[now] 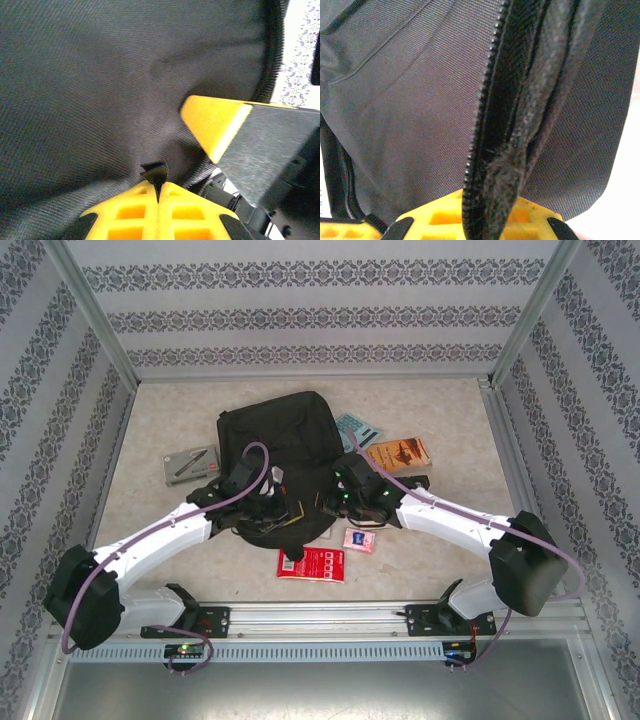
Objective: Pack the student bag
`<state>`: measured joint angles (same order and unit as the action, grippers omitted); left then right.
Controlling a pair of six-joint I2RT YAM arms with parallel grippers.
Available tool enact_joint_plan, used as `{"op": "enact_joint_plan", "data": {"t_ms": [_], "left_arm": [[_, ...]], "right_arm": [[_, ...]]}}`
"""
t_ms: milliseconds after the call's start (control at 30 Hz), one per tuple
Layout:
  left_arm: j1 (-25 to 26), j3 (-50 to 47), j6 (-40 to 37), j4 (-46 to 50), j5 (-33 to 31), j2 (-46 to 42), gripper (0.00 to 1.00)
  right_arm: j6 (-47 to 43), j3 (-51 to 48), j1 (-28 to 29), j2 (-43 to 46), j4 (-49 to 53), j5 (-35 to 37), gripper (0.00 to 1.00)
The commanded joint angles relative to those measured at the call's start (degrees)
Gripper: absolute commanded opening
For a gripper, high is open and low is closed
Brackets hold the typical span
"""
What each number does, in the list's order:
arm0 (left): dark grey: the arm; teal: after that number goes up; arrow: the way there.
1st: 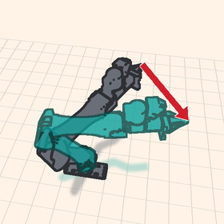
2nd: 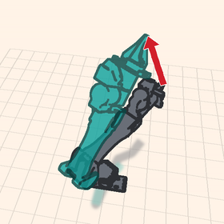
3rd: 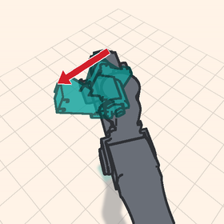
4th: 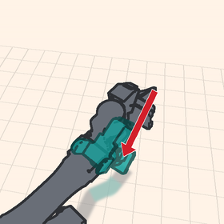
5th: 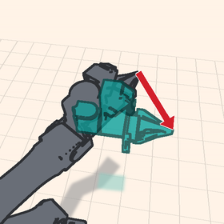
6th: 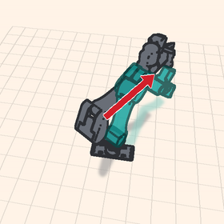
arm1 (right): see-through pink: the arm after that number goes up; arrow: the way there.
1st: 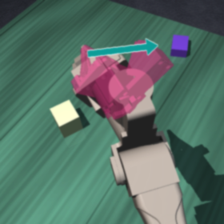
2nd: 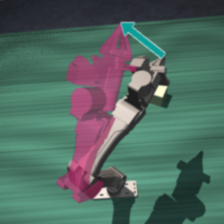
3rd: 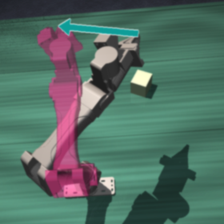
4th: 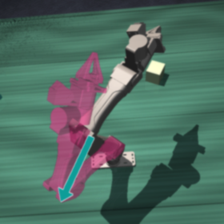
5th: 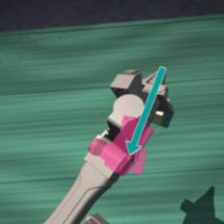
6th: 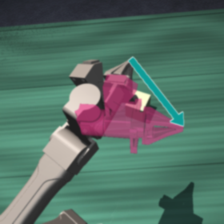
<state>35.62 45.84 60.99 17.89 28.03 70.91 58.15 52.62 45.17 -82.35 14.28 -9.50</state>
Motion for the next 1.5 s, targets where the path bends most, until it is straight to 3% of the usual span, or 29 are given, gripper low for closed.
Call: {"op": "enact_joint_plan", "data": {"t_ms": [0, 133, 300, 567, 733, 900, 967, 1467], "left_arm": [[0.07, -0.70, 1.03, -2.29, -1.81, -0.46, 0.00], [0.07, 0.39, -0.78, 2.21, -7.33, -4.51, 0.00], [0.07, 0.43, -1.31, 7.07, -9.29, -8.34, 0.00], [-0.70, 1.94, -7.47, 18.74, -17.58, -13.34, 0.00], [-0.90, 3.30, -7.29, 15.46, -13.21, -9.83, 0.00], [-0.81, 9.08, -3.65, 13.63, -7.39, -1.71, 0.35], [-0.81, 10.31, -2.37, 12.27, -6.37, -0.11, 0.40], [-0.46, 9.45, 0.97, 7.07, -2.66, 7.35, 0.41]], "right_arm": [[-1.20, 0.30, 0.80, -0.74, -2.16, 2.77, 0.00], [-1.25, 0.03, 1.15, -0.36, -0.06, 6.28, 0.00], [0.90, -0.75, 0.56, 0.80, 0.95, 11.79, 0.00], [-0.40, 1.44, -0.34, -0.90, 2.46, 12.58, 0.00], [-2.29, 1.58, 0.12, -1.77, 0.15, 8.87, 0.00], [-3.55, 2.09, 1.33, -1.73, 0.61, 9.87, 0.00], [-3.74, 2.21, 1.42, -1.82, 0.61, 9.83, 0.00], [-4.10, 3.77, 1.59, -2.60, 0.22, 8.96, 0.00]]}}
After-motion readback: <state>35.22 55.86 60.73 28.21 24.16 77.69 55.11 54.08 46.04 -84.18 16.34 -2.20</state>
